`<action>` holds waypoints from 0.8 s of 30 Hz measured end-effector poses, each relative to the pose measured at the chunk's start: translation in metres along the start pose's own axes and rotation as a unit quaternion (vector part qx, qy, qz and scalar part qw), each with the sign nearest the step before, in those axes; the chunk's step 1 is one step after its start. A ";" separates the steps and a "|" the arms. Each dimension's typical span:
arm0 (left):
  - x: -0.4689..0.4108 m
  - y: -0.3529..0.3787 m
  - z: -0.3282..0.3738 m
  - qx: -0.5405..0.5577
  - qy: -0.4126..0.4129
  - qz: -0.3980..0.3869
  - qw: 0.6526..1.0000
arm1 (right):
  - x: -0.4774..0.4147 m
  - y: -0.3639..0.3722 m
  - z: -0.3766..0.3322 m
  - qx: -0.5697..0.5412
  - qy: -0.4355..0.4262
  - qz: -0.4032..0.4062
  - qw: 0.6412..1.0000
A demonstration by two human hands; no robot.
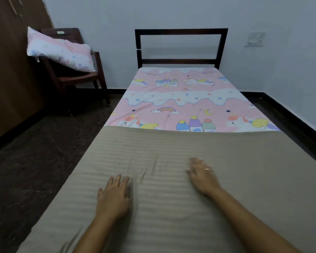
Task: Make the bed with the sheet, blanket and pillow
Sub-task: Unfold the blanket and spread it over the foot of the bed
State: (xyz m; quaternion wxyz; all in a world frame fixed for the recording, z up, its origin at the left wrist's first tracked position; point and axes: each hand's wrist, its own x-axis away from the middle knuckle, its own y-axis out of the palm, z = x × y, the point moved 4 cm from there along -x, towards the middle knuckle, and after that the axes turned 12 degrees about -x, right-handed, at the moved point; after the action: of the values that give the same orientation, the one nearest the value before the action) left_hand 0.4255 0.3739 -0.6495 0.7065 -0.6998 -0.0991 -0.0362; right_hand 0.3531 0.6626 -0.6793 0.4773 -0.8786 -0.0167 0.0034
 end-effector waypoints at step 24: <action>-0.112 0.015 0.156 0.012 0.107 0.081 0.991 | -0.107 -0.076 0.134 0.007 0.084 0.093 0.992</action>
State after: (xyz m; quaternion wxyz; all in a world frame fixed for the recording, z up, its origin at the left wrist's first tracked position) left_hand 0.3052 0.5195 -0.6857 0.7219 -0.6892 0.0337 -0.0525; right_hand 0.2415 0.8134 -0.6896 0.4810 -0.8700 0.1054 -0.0255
